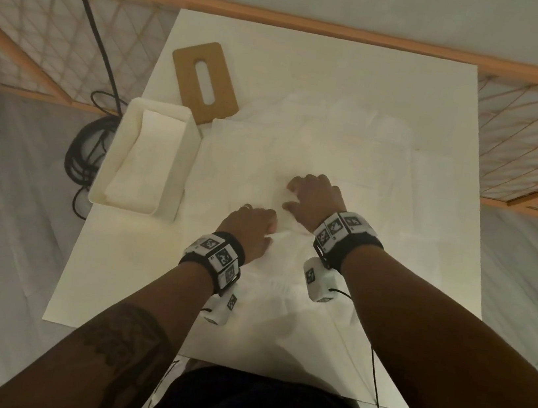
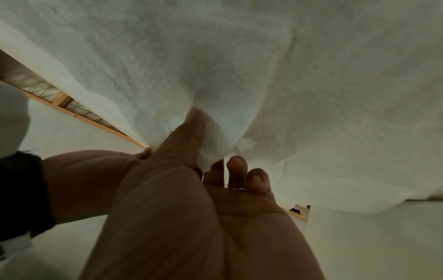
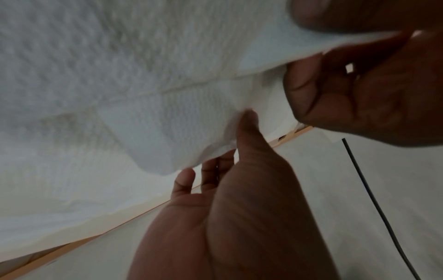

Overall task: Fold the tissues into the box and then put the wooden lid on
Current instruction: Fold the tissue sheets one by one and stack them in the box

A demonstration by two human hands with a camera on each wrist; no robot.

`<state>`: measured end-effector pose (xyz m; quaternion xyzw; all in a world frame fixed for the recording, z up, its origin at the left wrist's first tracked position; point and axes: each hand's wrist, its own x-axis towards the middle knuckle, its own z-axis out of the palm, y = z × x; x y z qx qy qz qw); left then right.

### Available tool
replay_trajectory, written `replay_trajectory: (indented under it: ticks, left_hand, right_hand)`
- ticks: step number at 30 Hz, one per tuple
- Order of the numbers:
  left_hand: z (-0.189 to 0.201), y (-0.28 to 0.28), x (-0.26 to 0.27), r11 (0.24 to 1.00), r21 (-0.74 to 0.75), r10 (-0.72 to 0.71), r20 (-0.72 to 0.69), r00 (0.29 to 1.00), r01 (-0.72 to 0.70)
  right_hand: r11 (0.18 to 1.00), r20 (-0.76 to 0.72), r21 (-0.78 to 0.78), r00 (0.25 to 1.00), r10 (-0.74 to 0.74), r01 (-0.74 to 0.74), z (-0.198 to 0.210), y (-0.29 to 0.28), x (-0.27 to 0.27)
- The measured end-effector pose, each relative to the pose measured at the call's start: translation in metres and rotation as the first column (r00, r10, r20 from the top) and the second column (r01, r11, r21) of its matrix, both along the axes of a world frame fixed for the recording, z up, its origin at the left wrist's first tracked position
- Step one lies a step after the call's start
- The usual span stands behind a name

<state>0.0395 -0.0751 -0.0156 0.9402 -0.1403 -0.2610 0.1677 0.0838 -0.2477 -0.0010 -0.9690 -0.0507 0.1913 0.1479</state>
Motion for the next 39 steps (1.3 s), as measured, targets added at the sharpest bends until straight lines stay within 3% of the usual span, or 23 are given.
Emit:
replay_trajectory:
  ticks: [3,9,15,18,20,22,24,27,29,31,34,39]
  left_hand:
    - [-0.003,0.002,0.002,0.998,-0.016,0.063,-0.052,0.997,-0.064]
    - [-0.005,0.008,0.011,0.999,0.001,0.043,-0.138,0.989,-0.043]
    - [0.004,0.007,0.021,0.997,0.069,0.035,-0.169,0.985,-0.024]
    - [0.015,-0.003,0.025,0.984,-0.055,0.167,-0.082,0.983,-0.172]
    - [0.031,-0.015,0.031,0.894,-0.288,0.303,-0.178,0.936,-0.344]
    - [0.042,-0.028,0.038,0.714,-0.467,0.327,-0.437,0.838,-0.523]
    - [0.047,-0.038,0.042,0.516,-0.503,0.259,-0.680,0.686,-0.693]
    - [0.046,-0.047,0.045,0.277,-0.488,0.220,-0.806,0.549,-0.828]
    - [0.045,-0.048,0.046,0.159,-0.525,0.208,-0.810,0.549,-0.836]
    - [0.047,-0.042,0.049,0.115,-0.580,0.207,-0.780,0.590,-0.807]
    - [0.049,-0.026,0.052,0.211,-0.662,0.285,-0.662,0.693,-0.719]
    - [0.055,0.001,0.047,0.393,-0.729,0.281,-0.486,0.828,-0.561]
  right_hand:
    - [0.998,0.057,0.060,0.998,-0.034,0.030,0.011,-0.007,0.002]
    - [0.930,0.106,0.263,0.950,-0.294,0.259,0.044,-0.050,0.008]
    - [0.641,-0.040,0.565,0.793,-0.607,0.519,0.068,-0.090,-0.001]
    - [0.479,-0.161,0.685,0.755,-0.636,0.550,0.075,-0.101,-0.011]
    - [0.385,-0.244,0.730,0.742,-0.625,0.565,0.079,-0.104,-0.019]
    - [0.274,-0.332,0.769,0.728,-0.600,0.577,0.081,-0.106,-0.026]
    - [0.159,-0.421,0.793,0.718,-0.554,0.588,0.081,-0.108,-0.030]
    - [0.050,-0.512,0.797,0.716,-0.475,0.603,0.080,-0.115,-0.037]
    - [0.054,-0.513,0.801,0.731,-0.450,0.596,0.078,-0.120,-0.039]
    - [0.067,-0.500,0.809,0.742,-0.447,0.585,0.075,-0.127,-0.040]
    - [0.101,-0.482,0.818,0.771,-0.416,0.566,0.069,-0.136,-0.043]
    - [0.387,-0.395,0.747,0.829,-0.395,0.540,0.067,-0.137,-0.044]
